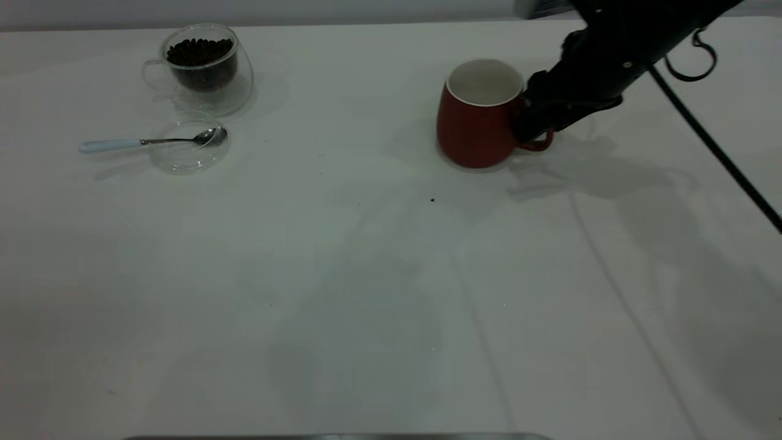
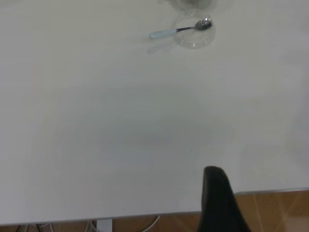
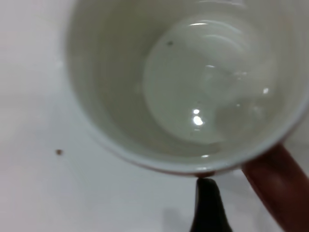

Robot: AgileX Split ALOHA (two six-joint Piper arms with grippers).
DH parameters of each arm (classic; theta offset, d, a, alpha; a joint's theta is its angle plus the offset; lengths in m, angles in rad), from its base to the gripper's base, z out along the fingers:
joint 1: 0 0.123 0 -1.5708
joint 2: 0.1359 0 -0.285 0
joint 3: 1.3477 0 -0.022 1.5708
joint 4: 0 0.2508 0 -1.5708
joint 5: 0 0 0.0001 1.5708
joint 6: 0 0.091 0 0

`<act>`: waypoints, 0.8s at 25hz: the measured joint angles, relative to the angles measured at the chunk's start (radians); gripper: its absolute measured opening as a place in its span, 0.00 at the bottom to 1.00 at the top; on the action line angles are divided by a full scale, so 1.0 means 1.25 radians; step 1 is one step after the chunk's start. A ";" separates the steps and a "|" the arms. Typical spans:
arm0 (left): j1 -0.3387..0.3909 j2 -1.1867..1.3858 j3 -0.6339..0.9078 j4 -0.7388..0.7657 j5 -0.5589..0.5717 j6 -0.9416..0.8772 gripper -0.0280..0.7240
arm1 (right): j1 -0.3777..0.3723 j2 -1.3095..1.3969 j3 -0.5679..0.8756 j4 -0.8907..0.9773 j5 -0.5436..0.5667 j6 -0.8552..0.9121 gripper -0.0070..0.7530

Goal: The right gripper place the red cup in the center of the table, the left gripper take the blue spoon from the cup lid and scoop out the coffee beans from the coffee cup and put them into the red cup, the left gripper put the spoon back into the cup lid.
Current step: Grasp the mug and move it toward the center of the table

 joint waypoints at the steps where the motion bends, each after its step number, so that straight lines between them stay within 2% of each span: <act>1: 0.000 0.000 0.000 0.000 0.000 0.000 0.70 | 0.009 0.000 0.000 0.000 -0.006 0.000 0.73; 8: 0.000 0.000 0.000 0.000 0.000 0.000 0.70 | 0.069 0.000 0.000 0.002 -0.062 -0.030 0.73; 20: 0.000 0.000 0.000 0.000 0.000 -0.002 0.70 | 0.100 0.000 0.000 0.022 -0.089 -0.042 0.73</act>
